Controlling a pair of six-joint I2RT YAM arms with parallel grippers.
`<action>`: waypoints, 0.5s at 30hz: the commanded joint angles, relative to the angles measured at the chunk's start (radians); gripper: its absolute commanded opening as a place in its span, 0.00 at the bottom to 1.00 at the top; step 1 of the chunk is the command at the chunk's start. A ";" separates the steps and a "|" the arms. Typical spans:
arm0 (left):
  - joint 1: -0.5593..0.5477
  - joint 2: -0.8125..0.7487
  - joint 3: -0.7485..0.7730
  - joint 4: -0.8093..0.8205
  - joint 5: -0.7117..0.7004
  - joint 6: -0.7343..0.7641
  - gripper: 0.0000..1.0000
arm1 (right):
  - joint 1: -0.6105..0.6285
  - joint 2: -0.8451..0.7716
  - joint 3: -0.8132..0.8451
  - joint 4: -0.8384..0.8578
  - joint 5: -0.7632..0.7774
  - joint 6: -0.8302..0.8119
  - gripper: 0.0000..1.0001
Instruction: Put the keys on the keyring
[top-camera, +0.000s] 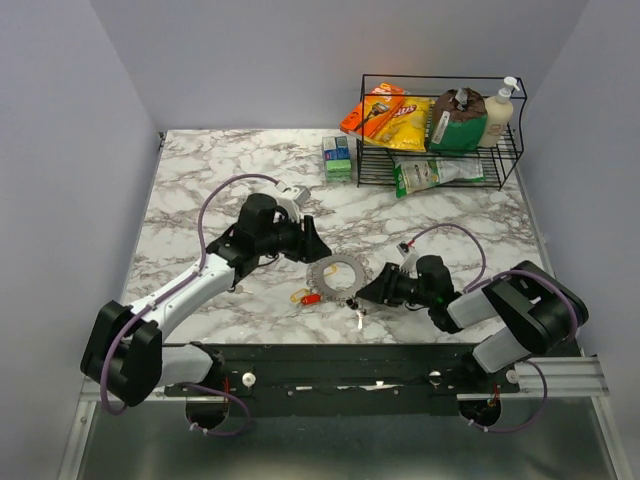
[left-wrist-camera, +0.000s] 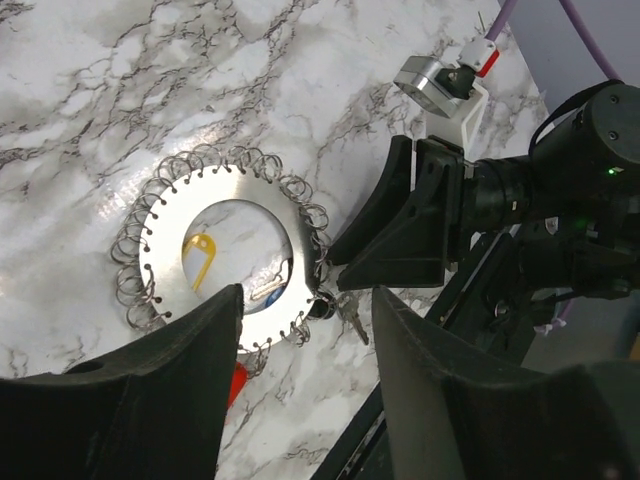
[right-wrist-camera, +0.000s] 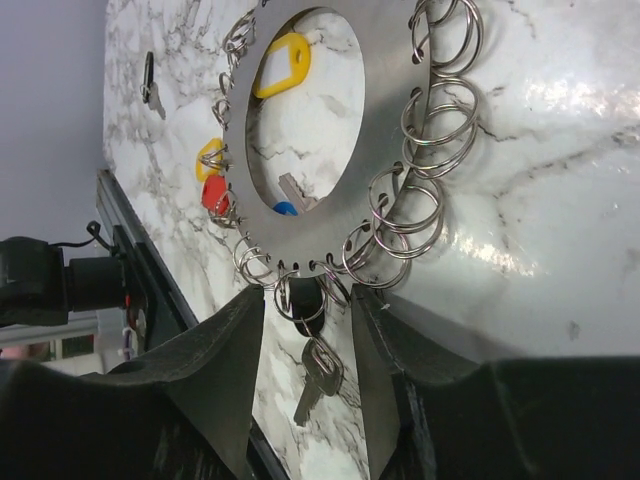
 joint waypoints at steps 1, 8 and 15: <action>-0.072 0.069 -0.021 0.063 0.016 -0.032 0.48 | -0.002 0.066 0.005 -0.021 0.004 -0.008 0.50; -0.213 0.229 -0.063 0.195 0.007 -0.115 0.22 | -0.001 0.046 -0.035 0.044 -0.007 0.000 0.50; -0.247 0.335 -0.083 0.335 0.010 -0.169 0.08 | -0.004 0.094 -0.047 0.148 -0.042 0.012 0.49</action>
